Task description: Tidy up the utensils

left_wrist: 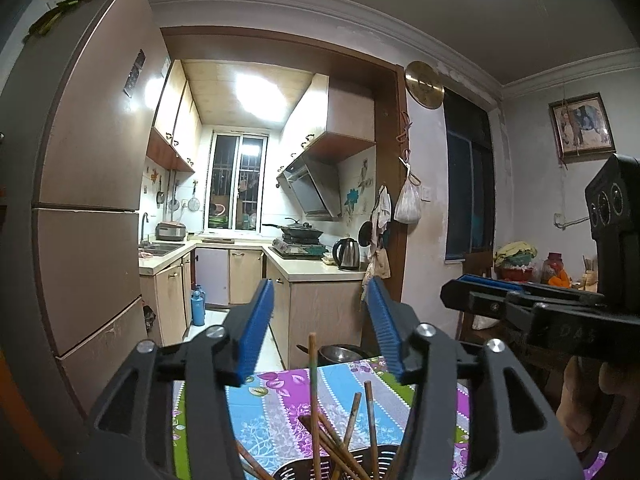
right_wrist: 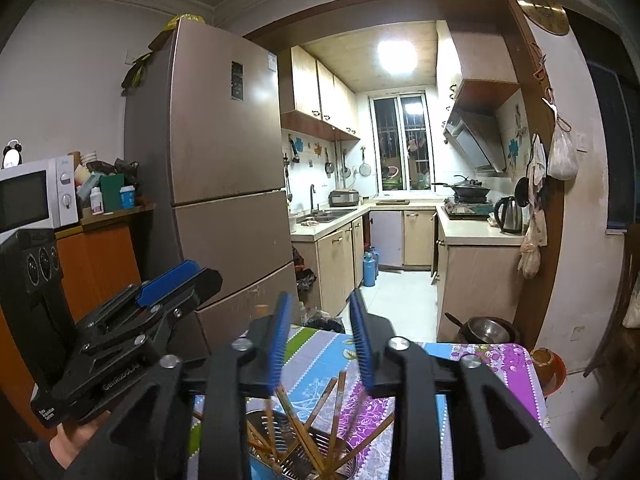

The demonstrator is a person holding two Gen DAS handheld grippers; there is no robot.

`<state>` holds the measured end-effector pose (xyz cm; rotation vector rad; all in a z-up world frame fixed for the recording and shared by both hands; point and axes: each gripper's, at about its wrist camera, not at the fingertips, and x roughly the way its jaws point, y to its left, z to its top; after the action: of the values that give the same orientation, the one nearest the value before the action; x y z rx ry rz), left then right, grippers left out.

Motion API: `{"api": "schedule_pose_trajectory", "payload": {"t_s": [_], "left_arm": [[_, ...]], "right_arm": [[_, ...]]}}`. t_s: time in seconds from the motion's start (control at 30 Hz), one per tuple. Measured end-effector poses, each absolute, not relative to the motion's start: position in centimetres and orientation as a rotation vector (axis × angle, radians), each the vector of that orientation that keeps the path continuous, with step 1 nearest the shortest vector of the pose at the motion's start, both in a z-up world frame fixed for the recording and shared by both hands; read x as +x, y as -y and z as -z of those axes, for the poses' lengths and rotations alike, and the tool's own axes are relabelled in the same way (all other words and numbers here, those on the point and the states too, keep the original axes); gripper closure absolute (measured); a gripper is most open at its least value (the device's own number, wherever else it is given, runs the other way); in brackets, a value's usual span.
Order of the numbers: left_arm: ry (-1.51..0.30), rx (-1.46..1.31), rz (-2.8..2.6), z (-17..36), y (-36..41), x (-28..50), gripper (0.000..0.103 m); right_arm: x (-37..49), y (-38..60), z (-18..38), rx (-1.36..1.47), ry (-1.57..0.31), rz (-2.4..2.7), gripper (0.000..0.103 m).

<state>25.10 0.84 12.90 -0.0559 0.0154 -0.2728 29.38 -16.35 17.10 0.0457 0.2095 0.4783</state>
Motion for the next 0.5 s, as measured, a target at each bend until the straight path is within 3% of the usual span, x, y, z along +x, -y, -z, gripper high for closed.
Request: {"api": "schedule_pose_trajectory", "payload": {"t_s": [0.3,0.4,0.5], "left_arm": [[0.006,-0.077,0.249,-13.1,-1.4,22.5,0.037],[0.019,-0.056,0.239,-13.2,-1.2,20.9,0.028],[0.022,-0.024,0.228,-13.1,-1.1,19.2,0.021]], "right_arm": [[26.6,16.9,-18.6,0.047,-0.166,-0.479,0.066],[24.9,16.9,-19.1,0.044,-0.145,-0.487,0.058],[22.6,16.9,-19.3,0.035,-0.116,-0.49,0.041]]}}
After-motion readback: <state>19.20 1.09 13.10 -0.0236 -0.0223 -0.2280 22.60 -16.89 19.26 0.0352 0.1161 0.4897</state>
